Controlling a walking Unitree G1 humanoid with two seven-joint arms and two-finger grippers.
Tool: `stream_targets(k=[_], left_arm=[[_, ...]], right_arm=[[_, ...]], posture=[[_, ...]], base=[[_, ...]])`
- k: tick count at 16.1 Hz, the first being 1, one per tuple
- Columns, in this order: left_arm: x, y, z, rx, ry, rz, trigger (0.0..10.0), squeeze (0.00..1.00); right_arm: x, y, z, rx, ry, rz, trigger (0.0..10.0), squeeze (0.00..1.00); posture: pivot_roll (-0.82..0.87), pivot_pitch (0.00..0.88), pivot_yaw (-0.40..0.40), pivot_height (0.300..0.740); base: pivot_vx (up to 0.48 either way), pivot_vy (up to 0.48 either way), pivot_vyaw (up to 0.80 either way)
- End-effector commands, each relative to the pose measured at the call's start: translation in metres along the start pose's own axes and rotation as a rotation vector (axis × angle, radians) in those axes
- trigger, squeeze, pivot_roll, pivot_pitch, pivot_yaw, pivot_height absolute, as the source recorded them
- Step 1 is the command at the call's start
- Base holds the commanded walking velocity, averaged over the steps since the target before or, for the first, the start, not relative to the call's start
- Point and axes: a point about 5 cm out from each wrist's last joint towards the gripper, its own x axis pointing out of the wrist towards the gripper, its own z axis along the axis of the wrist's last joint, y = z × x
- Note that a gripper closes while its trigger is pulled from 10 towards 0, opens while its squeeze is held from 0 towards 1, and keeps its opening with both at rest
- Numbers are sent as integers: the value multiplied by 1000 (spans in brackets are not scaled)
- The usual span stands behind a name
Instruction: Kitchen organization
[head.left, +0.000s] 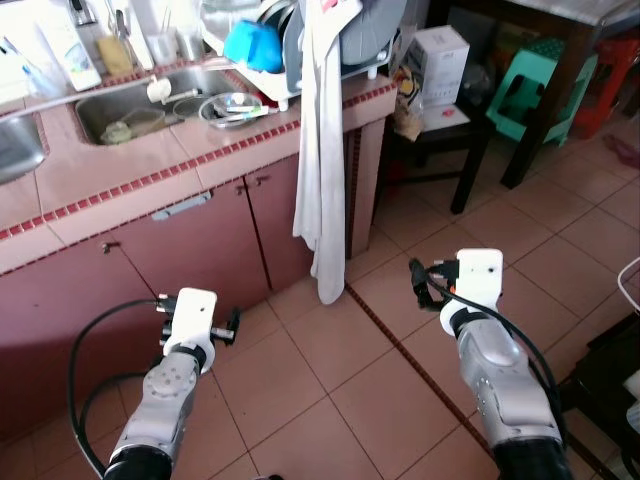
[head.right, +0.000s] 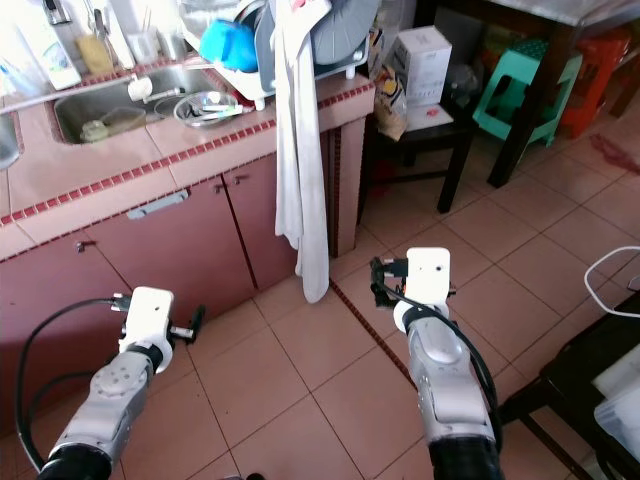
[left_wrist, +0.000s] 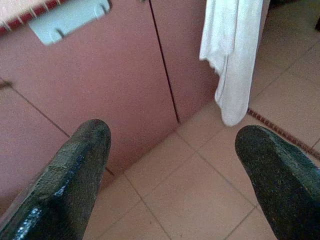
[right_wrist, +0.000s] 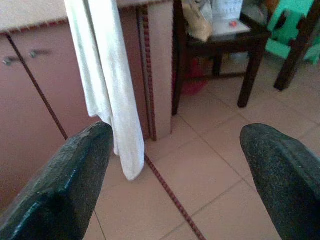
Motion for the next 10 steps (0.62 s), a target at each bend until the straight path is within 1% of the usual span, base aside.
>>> stream_targets(k=[1, 2, 3, 5, 6, 7, 8, 9, 10], left_arm=[[1, 2, -12, 28, 49, -5, 10000, 0], [1, -1, -21, 32, 91, -17, 10000, 0], [2, -4, -26, 40, 115, -33, 10000, 0], [-2, -11, -46, 62, 217, -65, 10000, 0], [-5, -10, -55, 71, 266, -64, 10000, 0], [-10, -4, -66, 72, 330, -33, 10000, 0], [-15, 0, -76, 81, 379, -21, 10000, 0], [-24, 5, -88, 106, 434, -22, 10000, 0], [-29, 9, -95, 92, 466, -9, 10000, 0]], right_arm=[[4, -3, -15, -4, 51, -6, 10000, 0], [7, -5, -30, -5, 102, -15, 10000, 0], [8, -7, -40, -7, 139, -23, 10000, 0], [2, -12, -72, -9, 281, -44, 10000, 0], [-3, -13, -85, -15, 341, -49, 10000, 0], [-9, -15, -99, -11, 409, -59, 10000, 0], [-17, -16, -112, 12, 471, -71, 10000, 0], [-27, -16, -127, 29, 537, -82, 10000, 0], [-32, -16, -133, 46, 567, -92, 10000, 0]], posture=[[-37, 95, 82, 740], [-32, 93, 83, 740], [-28, 90, 84, 740], [-18, 80, 74, 740], [-25, 77, 75, 740], [-30, 73, 76, 740], [-30, 73, 76, 740], [-31, 69, 77, 740], [-34, 71, 79, 740]], base=[[0, 0, 0], [0, 0, 0], [0, 0, 0], [0, 0, 0], [0, 0, 0], [0, 0, 0], [0, 0, 0], [0, 0, 0], [0, 0, 0]])
